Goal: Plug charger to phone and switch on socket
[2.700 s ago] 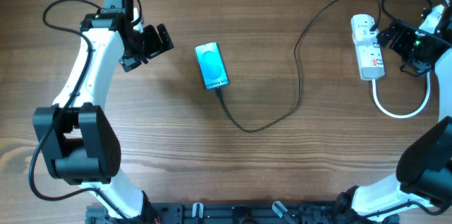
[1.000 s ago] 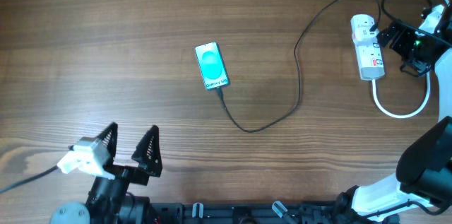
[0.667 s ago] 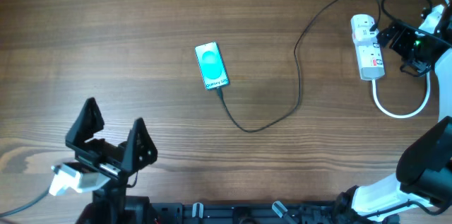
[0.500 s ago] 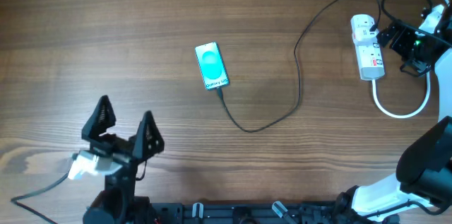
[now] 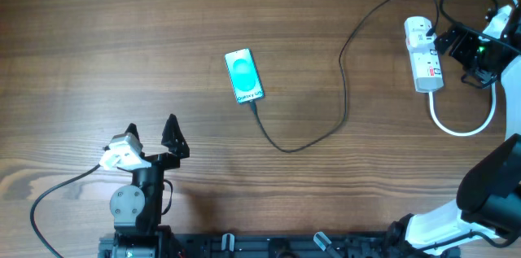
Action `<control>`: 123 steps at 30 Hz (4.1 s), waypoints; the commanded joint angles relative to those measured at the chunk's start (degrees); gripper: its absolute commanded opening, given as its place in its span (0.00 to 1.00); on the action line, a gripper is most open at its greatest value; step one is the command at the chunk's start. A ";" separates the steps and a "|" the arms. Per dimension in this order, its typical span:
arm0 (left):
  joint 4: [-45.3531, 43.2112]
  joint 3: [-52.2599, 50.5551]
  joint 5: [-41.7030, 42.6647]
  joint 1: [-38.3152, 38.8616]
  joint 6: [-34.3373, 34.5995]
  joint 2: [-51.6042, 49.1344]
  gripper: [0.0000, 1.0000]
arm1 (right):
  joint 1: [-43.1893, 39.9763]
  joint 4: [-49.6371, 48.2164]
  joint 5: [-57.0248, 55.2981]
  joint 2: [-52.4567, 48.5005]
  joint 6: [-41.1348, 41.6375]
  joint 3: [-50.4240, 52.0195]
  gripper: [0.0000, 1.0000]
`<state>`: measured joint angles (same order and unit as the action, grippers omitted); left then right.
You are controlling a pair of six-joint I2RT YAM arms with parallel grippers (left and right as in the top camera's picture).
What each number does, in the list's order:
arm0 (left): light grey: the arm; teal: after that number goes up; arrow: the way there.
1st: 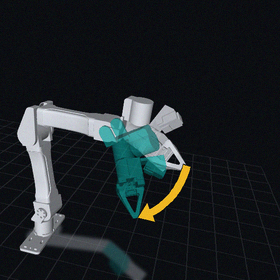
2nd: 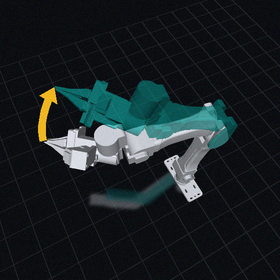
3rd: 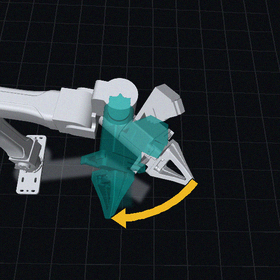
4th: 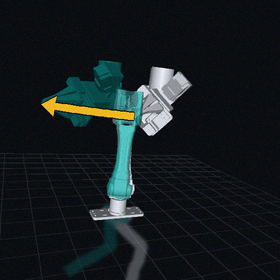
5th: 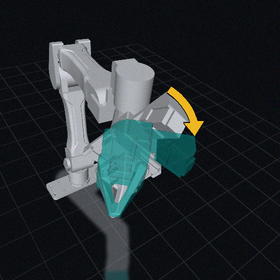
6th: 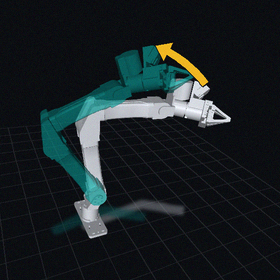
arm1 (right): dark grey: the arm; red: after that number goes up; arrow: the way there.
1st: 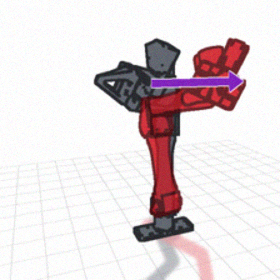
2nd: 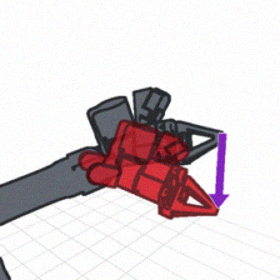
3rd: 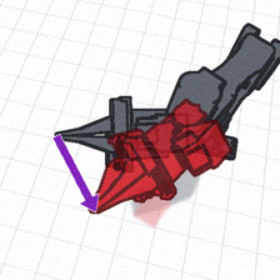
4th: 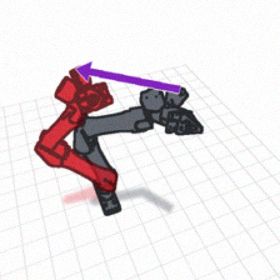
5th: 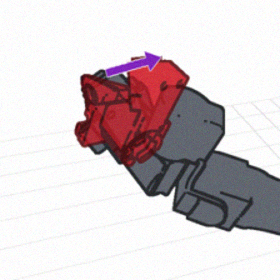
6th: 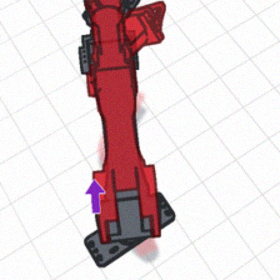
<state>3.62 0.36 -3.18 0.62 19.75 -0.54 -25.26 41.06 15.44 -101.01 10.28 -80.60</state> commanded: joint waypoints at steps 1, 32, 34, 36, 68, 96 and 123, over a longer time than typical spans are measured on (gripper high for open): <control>0.26 -0.04 -0.76 -0.42 -1.38 0.33 1.00 | 0.33 -0.13 0.76 0.09 0.37 0.48 1.00; 0.26 -0.04 -0.74 -0.42 -1.36 0.24 1.00 | 0.33 -0.15 0.74 0.09 0.37 0.48 1.00; 0.26 -0.04 -0.76 -0.42 -1.38 0.22 1.00 | 0.33 -0.09 0.74 0.70 0.37 0.48 1.00; 0.26 -0.04 -0.74 -0.42 -1.38 0.22 1.00 | 0.46 -0.09 0.76 4.59 0.35 0.48 1.00; 0.26 -0.04 -0.76 -0.42 -1.38 0.22 1.00 | 18.64 26.01 -7.06 68.13 0.15 0.48 1.00; 0.26 -0.04 -0.76 -0.42 -1.38 0.22 1.00 | 18.67 -55.91 11.23 95.82 -3.50 59.32 1.00; 0.26 -0.04 -0.74 -0.42 -1.36 0.22 1.00 | 18.67 -69.11 11.39 100.83 -14.60 77.99 1.00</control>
<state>3.64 0.36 -3.18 0.62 19.55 -0.54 -6.79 -28.34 25.93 -1.10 -4.40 -5.26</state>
